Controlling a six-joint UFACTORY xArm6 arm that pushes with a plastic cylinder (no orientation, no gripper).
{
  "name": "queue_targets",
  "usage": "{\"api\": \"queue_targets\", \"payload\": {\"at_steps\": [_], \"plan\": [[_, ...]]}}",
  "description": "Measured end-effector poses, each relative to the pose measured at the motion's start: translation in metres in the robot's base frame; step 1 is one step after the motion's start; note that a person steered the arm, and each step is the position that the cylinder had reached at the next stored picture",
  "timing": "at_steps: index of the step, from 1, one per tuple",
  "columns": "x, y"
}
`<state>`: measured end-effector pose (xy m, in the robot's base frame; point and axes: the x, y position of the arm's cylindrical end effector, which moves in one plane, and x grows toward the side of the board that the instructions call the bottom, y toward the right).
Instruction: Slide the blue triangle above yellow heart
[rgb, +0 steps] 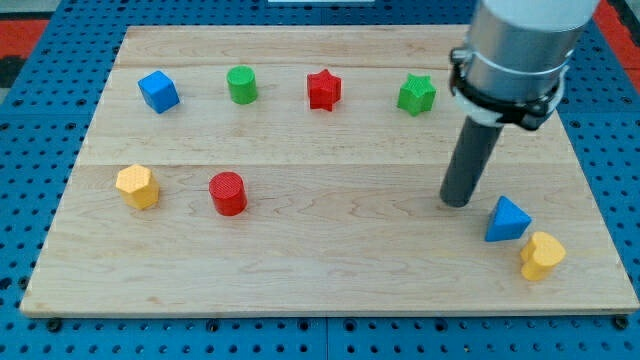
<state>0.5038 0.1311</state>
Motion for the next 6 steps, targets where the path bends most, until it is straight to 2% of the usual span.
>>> {"api": "queue_targets", "payload": {"at_steps": [1, 6], "plan": [[0.01, 0.001], [0.01, 0.077]]}}
